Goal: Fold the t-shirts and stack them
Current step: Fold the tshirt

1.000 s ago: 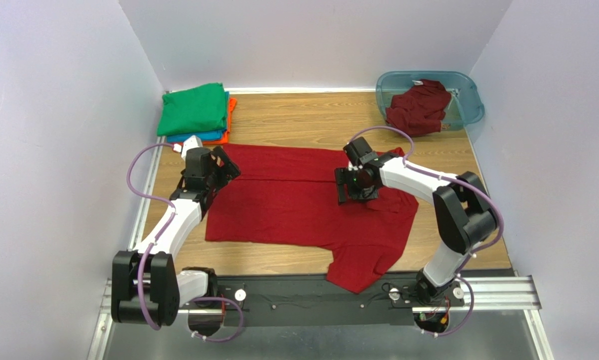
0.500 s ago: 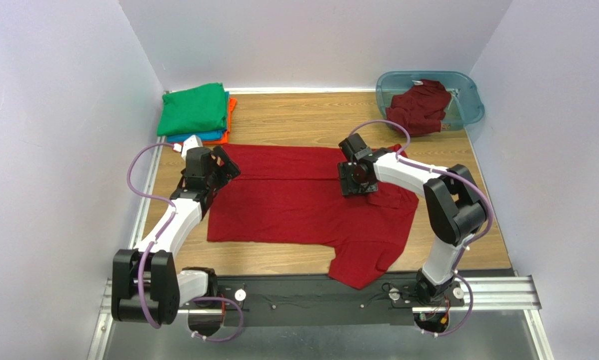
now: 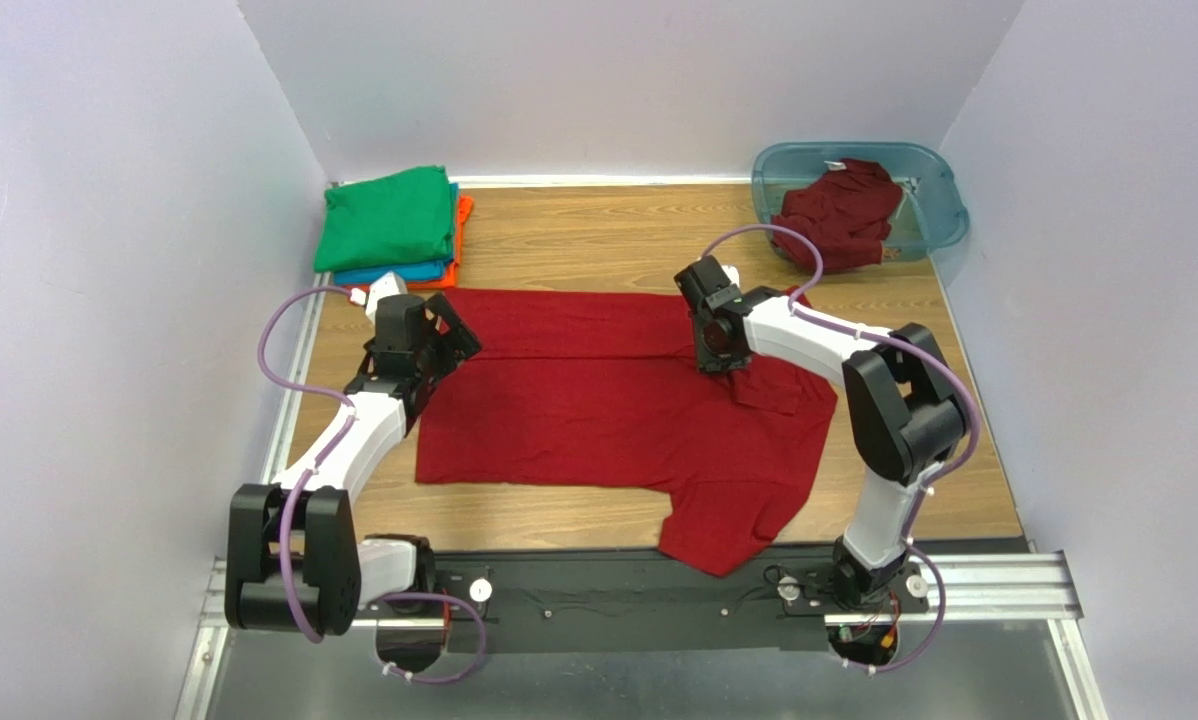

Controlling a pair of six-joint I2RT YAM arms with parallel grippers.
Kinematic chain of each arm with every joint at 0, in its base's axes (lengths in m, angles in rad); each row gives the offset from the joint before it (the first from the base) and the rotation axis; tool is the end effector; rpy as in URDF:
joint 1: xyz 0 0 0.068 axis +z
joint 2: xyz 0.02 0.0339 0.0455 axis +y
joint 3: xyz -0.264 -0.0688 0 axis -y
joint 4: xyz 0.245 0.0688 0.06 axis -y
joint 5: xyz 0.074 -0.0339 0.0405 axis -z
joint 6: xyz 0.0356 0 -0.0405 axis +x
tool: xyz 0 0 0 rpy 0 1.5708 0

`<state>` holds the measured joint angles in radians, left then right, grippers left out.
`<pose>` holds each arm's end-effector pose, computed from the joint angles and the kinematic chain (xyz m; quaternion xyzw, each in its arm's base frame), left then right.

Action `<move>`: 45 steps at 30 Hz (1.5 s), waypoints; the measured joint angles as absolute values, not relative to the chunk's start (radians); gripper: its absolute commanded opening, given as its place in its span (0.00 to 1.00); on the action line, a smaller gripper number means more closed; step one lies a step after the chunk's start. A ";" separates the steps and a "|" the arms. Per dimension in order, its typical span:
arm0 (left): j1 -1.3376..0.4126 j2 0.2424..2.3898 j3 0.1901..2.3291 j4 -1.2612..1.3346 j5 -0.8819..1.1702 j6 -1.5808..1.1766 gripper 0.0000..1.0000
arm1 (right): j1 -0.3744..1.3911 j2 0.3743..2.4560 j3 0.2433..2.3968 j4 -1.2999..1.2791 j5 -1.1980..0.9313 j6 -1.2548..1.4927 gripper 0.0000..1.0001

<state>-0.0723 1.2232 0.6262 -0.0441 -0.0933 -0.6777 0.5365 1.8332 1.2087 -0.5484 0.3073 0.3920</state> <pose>0.2537 -0.0151 0.2081 -0.2861 0.8461 -0.1252 0.4319 0.3185 0.1769 0.1744 -0.0398 0.9684 -0.0467 0.2418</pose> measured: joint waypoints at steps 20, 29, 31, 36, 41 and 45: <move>-0.072 1.222 0.626 -0.044 -0.096 -0.673 0.99 | 0.535 1.788 1.268 -0.699 0.162 0.400 0.01; -0.072 1.216 0.626 -0.046 -0.097 -0.673 0.98 | 0.535 1.786 1.320 -0.792 -0.038 0.376 0.08; -0.072 1.216 0.626 -0.046 -0.096 -0.673 0.98 | 0.535 1.787 1.336 -0.804 -0.070 0.364 0.24; -0.072 1.216 0.626 -0.046 -0.097 -0.672 0.98 | 0.535 1.795 1.389 -0.848 -0.006 0.374 0.50; -0.072 1.216 0.626 -0.046 -0.096 -0.669 0.98 | 0.533 1.792 1.389 -0.879 0.057 0.379 0.54; -0.072 1.216 0.626 -0.046 -0.096 -0.668 0.98 | 0.530 1.752 1.347 -0.876 0.055 0.356 0.62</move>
<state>-0.0723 1.2156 0.6262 -0.0456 -0.0963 -0.6682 0.5301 1.7515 1.3468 -0.8761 0.0547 0.3557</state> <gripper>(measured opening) 0.984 0.576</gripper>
